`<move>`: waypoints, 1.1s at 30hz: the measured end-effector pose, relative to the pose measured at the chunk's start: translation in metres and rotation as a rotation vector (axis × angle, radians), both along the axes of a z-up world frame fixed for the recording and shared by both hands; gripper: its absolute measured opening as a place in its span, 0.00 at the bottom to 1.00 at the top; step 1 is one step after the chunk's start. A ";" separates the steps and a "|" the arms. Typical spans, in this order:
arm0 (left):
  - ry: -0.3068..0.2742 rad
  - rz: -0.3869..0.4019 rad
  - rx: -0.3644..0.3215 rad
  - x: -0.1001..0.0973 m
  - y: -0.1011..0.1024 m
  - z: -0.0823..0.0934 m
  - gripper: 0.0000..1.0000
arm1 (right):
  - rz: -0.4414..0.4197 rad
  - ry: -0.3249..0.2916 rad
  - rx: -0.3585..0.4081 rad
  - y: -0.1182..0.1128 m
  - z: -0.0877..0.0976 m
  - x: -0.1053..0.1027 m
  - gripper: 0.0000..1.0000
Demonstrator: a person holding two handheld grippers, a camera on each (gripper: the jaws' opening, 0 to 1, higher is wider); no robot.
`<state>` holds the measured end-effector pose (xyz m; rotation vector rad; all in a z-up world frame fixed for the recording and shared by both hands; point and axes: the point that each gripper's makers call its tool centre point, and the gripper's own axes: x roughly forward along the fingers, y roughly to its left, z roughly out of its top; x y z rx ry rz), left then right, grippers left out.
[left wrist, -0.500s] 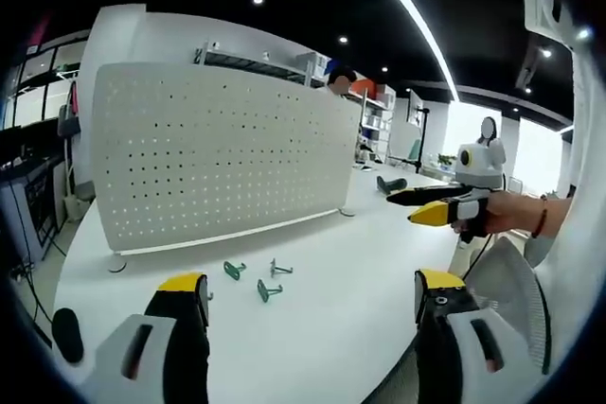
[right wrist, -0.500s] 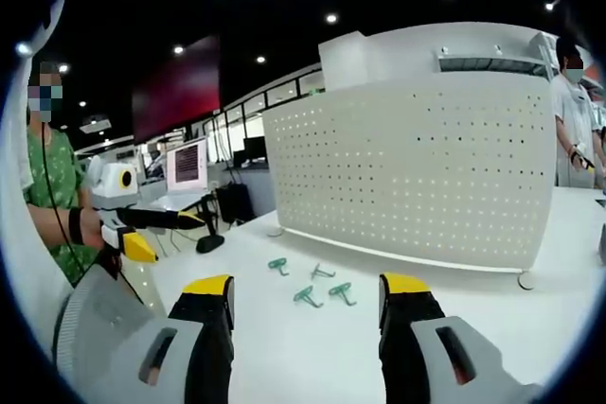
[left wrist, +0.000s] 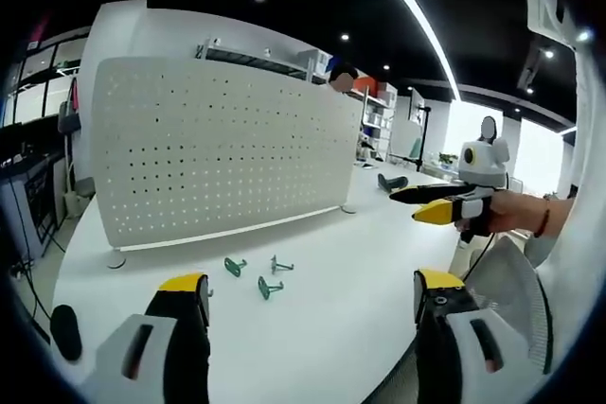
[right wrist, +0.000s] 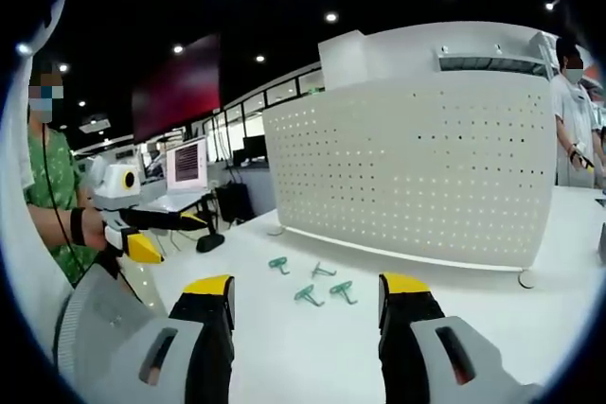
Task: Insert the hook assembly into the mounting plate slot until the hook locks in place.
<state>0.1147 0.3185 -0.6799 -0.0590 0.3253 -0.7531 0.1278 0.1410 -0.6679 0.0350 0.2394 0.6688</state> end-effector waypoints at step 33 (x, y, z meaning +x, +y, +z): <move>0.052 -0.024 0.024 0.012 -0.014 -0.022 0.80 | -0.001 0.017 -0.016 0.000 -0.003 -0.006 0.61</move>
